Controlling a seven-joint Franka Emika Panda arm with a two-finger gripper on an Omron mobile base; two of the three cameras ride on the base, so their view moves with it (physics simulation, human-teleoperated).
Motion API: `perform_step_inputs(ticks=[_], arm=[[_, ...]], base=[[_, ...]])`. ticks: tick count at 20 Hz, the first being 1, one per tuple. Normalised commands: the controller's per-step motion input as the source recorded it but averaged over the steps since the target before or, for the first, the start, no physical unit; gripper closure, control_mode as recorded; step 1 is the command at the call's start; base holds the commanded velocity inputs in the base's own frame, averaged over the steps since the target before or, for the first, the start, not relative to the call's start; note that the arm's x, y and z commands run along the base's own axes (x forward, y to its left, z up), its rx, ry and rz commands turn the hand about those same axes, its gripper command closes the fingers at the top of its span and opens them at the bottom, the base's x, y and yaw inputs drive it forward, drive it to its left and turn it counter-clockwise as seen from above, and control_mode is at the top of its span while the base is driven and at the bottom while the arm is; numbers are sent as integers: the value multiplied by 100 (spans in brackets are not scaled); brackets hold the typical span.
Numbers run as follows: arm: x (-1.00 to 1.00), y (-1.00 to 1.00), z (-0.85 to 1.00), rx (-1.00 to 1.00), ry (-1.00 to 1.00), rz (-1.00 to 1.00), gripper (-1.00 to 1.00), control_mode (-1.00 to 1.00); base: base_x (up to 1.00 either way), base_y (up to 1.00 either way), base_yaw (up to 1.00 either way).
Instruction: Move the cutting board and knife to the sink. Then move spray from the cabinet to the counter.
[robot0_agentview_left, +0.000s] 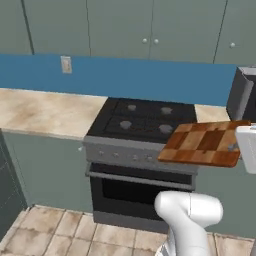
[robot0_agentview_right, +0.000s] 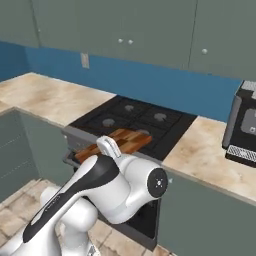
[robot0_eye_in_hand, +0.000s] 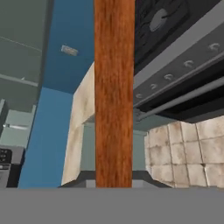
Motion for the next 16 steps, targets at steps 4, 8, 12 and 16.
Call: perform_step_inputs(ticks=[4, 8, 12, 16], arm=[[0, 0, 0, 0, 0, 0, 100, 100], [0, 0, 0, 0, 0, 0, 100, 100], [0, 0, 0, 0, 0, 0, 100, 100], [0, 0, 0, 0, 0, 0, 100, 100]], base=[[-14, 0, -54], [-18, 0, -54], [-24, 0, -53], [-31, 0, -51]])
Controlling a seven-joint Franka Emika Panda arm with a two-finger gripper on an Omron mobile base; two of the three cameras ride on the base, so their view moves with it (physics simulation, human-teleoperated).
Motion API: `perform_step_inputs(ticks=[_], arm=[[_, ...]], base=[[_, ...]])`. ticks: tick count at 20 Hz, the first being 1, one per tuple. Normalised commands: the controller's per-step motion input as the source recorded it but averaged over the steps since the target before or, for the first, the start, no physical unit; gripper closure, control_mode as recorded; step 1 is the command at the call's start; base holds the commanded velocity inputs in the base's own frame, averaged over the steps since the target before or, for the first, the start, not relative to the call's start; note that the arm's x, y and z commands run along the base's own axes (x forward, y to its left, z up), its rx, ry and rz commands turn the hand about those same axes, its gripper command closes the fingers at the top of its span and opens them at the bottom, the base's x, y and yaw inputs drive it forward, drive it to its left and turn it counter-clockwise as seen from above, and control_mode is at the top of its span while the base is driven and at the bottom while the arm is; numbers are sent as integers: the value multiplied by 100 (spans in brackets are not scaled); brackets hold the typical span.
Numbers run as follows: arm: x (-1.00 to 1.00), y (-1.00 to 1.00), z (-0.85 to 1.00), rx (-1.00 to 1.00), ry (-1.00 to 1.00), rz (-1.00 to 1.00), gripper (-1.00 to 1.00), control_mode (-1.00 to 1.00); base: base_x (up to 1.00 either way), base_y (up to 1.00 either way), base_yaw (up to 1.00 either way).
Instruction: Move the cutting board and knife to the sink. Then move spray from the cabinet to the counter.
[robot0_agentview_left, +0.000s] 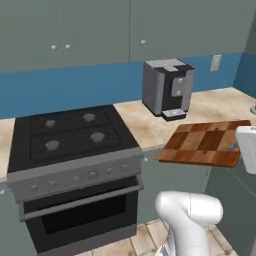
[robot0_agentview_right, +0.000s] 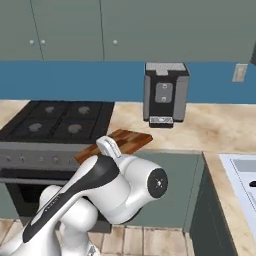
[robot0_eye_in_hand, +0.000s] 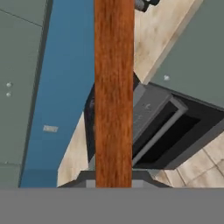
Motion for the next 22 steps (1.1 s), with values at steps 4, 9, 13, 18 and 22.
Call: perform_step_inputs(ticks=[4, 9, 13, 18, 22], arm=[[0, 0, 0, 0, 0, 0, 100, 100], [0, 0, 0, 0, 0, 0, 100, 100], [0, 0, 0, 0, 0, 0, 100, 100], [0, 0, 0, 0, 0, 0, 100, 100], [0, 0, 0, 0, 0, 0, 100, 100]], base=[[-42, 3, -50], [-37, 0, -47], [-34, 0, -47], [-24, 0, -48], [-16, 0, -50]])
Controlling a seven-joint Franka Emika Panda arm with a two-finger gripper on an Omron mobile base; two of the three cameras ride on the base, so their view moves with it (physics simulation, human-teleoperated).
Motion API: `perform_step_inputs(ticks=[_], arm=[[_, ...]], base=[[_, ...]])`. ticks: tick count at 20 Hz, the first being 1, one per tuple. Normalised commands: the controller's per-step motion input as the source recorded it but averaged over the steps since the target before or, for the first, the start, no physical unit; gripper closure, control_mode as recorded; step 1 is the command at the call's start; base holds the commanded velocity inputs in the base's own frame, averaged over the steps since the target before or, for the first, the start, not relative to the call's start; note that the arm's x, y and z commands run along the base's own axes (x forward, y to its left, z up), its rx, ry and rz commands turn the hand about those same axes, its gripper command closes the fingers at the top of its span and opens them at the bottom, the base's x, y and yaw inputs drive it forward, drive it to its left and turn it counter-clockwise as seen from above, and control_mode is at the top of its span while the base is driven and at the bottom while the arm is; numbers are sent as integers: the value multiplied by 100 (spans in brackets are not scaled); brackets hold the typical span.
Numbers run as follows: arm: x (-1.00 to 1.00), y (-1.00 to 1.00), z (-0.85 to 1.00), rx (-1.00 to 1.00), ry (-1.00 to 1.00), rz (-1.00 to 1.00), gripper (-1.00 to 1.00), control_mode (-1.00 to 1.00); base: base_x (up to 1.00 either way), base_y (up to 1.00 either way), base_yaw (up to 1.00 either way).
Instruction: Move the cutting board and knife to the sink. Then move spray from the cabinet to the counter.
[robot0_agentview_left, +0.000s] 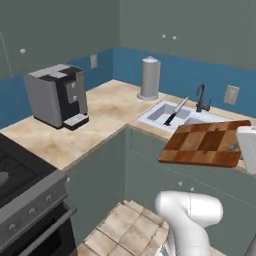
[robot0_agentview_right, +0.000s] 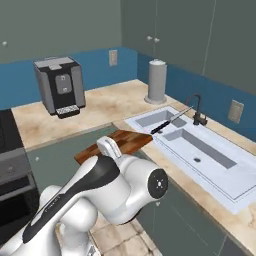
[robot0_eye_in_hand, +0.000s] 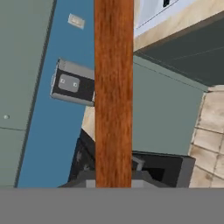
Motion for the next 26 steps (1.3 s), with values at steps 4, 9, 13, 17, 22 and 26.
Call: perform_step_inputs(ticks=[4, 9, 13, 17, 22, 26], arm=[[0, 0, 0, 0, 0, 0, 100, 100], [0, 0, 0, 0, 0, 0, 100, 100], [0, 0, 0, 0, 0, 0, 100, 100], [0, 0, 0, 0, 0, 0, 100, 100], [0, 0, 0, 0, 0, 0, 100, 100], [0, 0, 0, 0, 0, 0, 100, 100]], base=[[-6, 0, -51], [-3, 2, -50], [-8, 18, -46], [-2, 37, -40], [0, 56, -30], [0, 78, -19]])
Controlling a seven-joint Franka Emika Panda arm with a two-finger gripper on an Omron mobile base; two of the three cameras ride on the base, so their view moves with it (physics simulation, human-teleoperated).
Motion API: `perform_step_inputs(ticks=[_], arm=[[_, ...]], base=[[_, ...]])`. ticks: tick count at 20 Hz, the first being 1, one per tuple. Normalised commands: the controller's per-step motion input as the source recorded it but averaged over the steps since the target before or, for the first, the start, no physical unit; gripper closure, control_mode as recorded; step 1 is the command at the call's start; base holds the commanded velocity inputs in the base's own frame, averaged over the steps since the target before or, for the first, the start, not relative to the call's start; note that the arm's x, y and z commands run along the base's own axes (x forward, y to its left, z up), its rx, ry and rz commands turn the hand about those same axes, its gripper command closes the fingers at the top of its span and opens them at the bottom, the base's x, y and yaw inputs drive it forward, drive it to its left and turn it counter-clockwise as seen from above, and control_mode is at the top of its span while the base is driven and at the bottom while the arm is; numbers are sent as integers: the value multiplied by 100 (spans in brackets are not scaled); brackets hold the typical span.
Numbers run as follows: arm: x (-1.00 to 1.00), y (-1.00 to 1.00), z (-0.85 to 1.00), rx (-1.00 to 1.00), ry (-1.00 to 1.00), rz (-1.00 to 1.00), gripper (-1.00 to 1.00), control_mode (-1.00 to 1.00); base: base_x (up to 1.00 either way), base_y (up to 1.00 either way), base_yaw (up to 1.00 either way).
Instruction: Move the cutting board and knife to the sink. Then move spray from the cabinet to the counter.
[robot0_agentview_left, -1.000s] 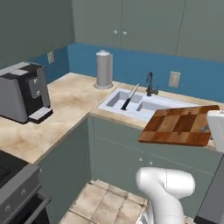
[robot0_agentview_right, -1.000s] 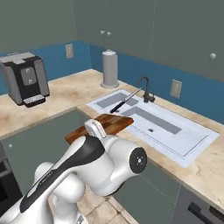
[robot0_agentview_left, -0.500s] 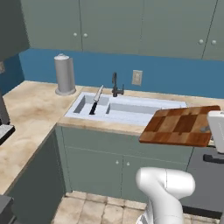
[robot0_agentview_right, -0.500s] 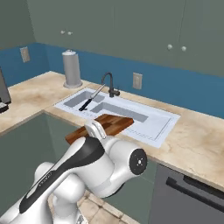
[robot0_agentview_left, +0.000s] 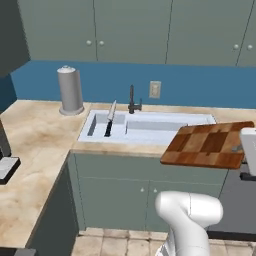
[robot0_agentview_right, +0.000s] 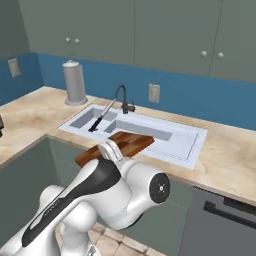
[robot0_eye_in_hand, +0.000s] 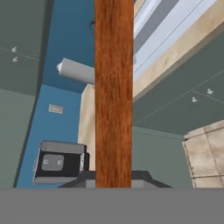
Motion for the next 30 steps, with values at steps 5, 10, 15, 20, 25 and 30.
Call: perform_step_inputs(ticks=[5, 10, 15, 20, 25, 30], arm=[[0, 0, 0, 0, 0, 0, 100, 100], [0, 0, 0, 0, 0, 0, 100, 100], [0, 0, 0, 0, 0, 0, 100, 100], [0, 0, 0, 0, 0, 0, 100, 100], [0, 0, 0, 0, 0, 0, 100, 100], [0, 0, 0, 0, 0, 0, 100, 100]], base=[[0, 83, -9], [13, 40, -7], [19, 0, -8], [43, 0, -6], [84, 0, 0], [100, 0, 0]])
